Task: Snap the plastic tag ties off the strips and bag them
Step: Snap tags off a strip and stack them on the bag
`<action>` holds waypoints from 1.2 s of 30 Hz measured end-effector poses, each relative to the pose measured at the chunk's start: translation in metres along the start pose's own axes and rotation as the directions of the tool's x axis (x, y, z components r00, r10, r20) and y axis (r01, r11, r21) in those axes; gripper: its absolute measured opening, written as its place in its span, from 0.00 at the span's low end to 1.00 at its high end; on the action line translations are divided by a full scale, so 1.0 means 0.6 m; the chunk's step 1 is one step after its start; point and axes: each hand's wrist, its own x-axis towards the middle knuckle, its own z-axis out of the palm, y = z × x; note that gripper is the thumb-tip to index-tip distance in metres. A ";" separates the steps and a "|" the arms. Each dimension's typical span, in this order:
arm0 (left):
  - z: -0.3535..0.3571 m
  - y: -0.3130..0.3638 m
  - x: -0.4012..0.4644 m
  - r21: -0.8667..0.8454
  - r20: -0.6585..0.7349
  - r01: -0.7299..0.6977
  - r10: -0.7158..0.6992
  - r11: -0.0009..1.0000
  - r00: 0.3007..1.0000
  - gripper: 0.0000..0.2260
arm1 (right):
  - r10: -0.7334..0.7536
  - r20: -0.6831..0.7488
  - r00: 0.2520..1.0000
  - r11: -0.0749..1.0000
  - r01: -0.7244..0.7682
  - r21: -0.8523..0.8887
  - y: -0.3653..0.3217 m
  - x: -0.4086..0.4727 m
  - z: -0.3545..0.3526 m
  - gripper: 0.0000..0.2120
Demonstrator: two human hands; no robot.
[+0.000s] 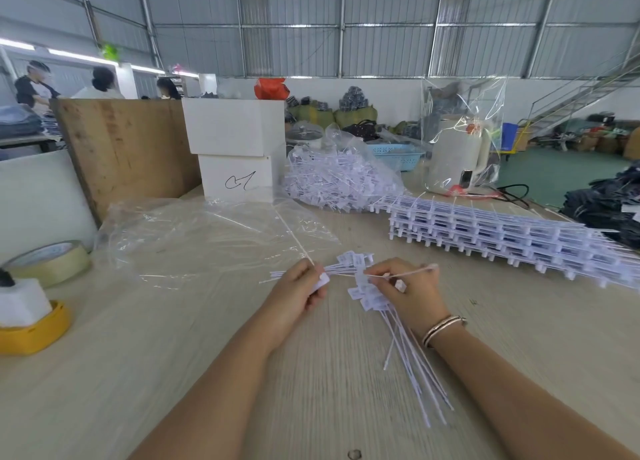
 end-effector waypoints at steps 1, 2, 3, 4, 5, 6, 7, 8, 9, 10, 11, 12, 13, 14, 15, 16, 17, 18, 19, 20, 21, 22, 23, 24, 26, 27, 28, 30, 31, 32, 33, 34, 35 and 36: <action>0.005 -0.003 -0.003 0.099 0.010 -0.045 0.044 0.994 0.999 0.10 | -0.030 0.006 1.000 0.994 0.030 -0.102 0.003 -0.001 -0.002 0.11; 0.009 -0.005 -0.005 0.160 0.022 -0.090 0.088 0.983 0.996 0.10 | -0.061 0.018 0.998 0.982 0.063 -0.177 0.006 -0.003 -0.003 0.11; 0.010 -0.006 -0.006 0.190 0.034 -0.137 0.133 0.972 0.991 0.09 | -0.083 0.034 0.996 0.973 0.089 -0.212 0.006 -0.005 -0.005 0.11; 0.010 -0.006 -0.006 0.205 0.044 -0.177 0.171 0.963 0.984 0.08 | -0.097 0.046 0.994 0.970 0.105 -0.220 0.006 -0.007 -0.006 0.11; 0.010 -0.006 -0.005 0.218 0.050 -0.204 0.198 0.954 0.979 0.08 | -0.103 0.051 0.993 0.968 0.112 -0.223 0.007 -0.009 -0.006 0.13; 0.010 -0.006 -0.004 0.236 0.053 -0.226 0.220 0.945 0.974 0.08 | -0.103 0.056 0.993 0.965 0.113 -0.236 0.008 -0.008 -0.006 0.15; 0.012 -0.005 -0.003 0.265 0.050 -0.248 0.244 0.932 0.969 0.08 | -0.091 0.077 0.993 0.959 0.109 -0.262 0.009 -0.007 -0.005 0.18; 0.013 -0.005 -0.003 0.307 0.041 -0.267 0.268 0.913 0.963 0.10 | -0.070 0.109 0.992 0.951 0.099 -0.293 0.010 -0.005 -0.004 0.21; 0.015 -0.004 -0.003 0.355 0.031 -0.285 0.293 0.890 0.956 0.12 | -0.042 0.138 0.990 0.946 0.084 -0.314 0.011 -0.004 -0.005 0.23; 0.017 -0.003 -0.004 0.401 0.025 -0.306 0.324 0.863 0.946 0.15 | -0.023 0.153 0.988 0.947 0.070 -0.314 0.012 -0.003 -0.006 0.25; 0.019 -0.002 -0.004 0.436 0.029 -0.330 0.354 0.837 0.935 0.18 | -0.008 0.158 0.987 0.955 0.055 -0.293 0.014 -0.003 -0.007 0.26; 0.021 -0.003 -0.006 0.462 0.046 -0.351 0.373 0.815 0.927 0.20 | 0.009 0.157 0.988 0.965 0.032 -0.259 0.015 -0.004 -0.007 0.27; 0.025 -0.005 -0.008 0.482 0.072 -0.367 0.381 0.796 0.922 0.19 | 0.034 0.153 0.988 0.975 0.001 -0.224 0.015 -0.005 -0.007 0.28; 0.029 -0.007 -0.012 0.510 0.102 -0.381 0.386 0.771 0.917 0.18 | 0.059 0.144 0.988 0.982 -0.032 -0.184 0.015 -0.005 -0.007 0.28; 0.035 -0.009 -0.014 0.550 0.131 -0.401 0.399 0.732 0.908 0.16 | 0.076 0.129 0.989 0.989 -0.058 -0.136 0.016 -0.005 -0.006 0.29; 0.041 -0.012 -0.015 0.596 0.165 -0.424 0.412 0.682 0.896 0.14 | 0.079 0.112 0.991 0.995 -0.072 -0.067 0.017 -0.004 -0.006 0.29; 0.047 -0.014 -0.014 0.637 0.197 -0.435 0.411 0.636 0.890 0.13 | 0.067 0.089 0.994 0.997 -0.071 0.034 0.018 -0.003 -0.006 0.28; 0.052 -0.014 -0.014 0.672 0.215 -0.420 0.382 0.610 0.899 0.13 | 0.053 0.053 0.997 0.987 -0.060 0.150 0.019 -0.001 -0.007 0.27; 0.058 -0.014 -0.014 0.696 0.229 -0.397 0.340 0.598 0.912 0.14 | 0.053 0.004 0.999 0.970 -0.053 0.235 0.020 0.001 -0.008 0.26; 0.063 -0.012 -0.016 0.717 0.236 -0.373 0.298 0.589 0.925 0.15 | 0.083 -0.052 0.995 0.961 -0.066 0.268 0.021 0.002 -0.010 0.27; 0.067 -0.009 -0.018 0.725 0.241 -0.354 0.264 0.591 0.934 0.17 | 0.136 -0.104 0.985 0.964 -0.107 0.244 0.025 0.002 -0.011 0.27; 0.070 -0.004 -0.022 0.735 0.231 -0.330 0.239 0.592 0.943 0.20 | 0.182 -0.153 0.971 0.971 -0.153 0.186 0.028 0.001 -0.012 0.28; 0.072 0.002 -0.026 0.747 0.207 -0.302 0.224 0.592 0.952 0.21 | 0.208 -0.193 0.959 0.974 -0.185 0.130 0.030 0.000 -0.017 0.28; 0.073 0.008 -0.030 0.762 0.161 -0.256 0.209 0.595 0.965 0.21 | 0.225 -0.227 0.948 0.973 -0.207 0.099 0.030 0.001 -0.026 0.28; 0.072 0.020 -0.038 0.804 0.057 -0.157 0.187 0.574 0.981 0.10 | 0.300 -0.239 0.924 0.954 -0.292 0.068 0.023 0.004 -0.052 0.24; 0.073 0.026 -0.044 0.834 0.029 -0.109 0.155 0.541 0.988 0.08 | 0.351 -0.167 0.922 0.934 -0.358 -0.015 0.020 0.006 -0.067 0.21; 0.076 0.029 -0.050 0.865 0.032 -0.084 0.113 0.494 0.993 0.14 | 0.409 -0.014 0.913 0.894 -0.403 -0.194 0.016 0.008 -0.079 0.18; 0.090 0.025 -0.057 0.899 0.086 -0.087 0.020 0.430 0.996 0.27 | 0.557 0.289 0.778 0.750 -0.322 -0.578 0.004 0.009 -0.088 0.11; 0.100 0.022 -0.059 0.920 0.097 -0.087 -0.006 0.381 0.995 0.30 | 0.596 0.380 0.707 0.696 -0.218 -0.684 -0.006 0.007 -0.085 0.10; 0.109 0.018 -0.059 0.942 0.099 -0.088 -0.018 0.324 0.995 0.32 | 0.574 0.459 0.677 0.693 -0.104 -0.713 -0.012 0.005 -0.077 0.12; 0.117 0.015 -0.058 0.957 0.100 -0.091 -0.017 0.275 0.995 0.32 | 0.524 0.529 0.668 0.723 -0.021 -0.690 -0.021 0.002 -0.067 0.14; 0.123 0.014 -0.057 0.963 0.113 -0.106 -0.013 0.247 0.994 0.31 | 0.459 0.575 0.677 0.773 0.014 -0.635 -0.029 -0.002 -0.056 0.14; 0.125 0.016 -0.056 0.965 0.127 -0.121 -0.012 0.233 0.992 0.28 | 0.417 0.592 0.689 0.834 -0.030 -0.552 -0.035 -0.005 -0.047 0.14; 0.125 0.016 -0.052 0.964 0.141 -0.132 -0.022 0.232 0.990 0.26 | 0.390 0.597 0.701 0.892 -0.127 -0.434 -0.038 -0.008 -0.041 0.14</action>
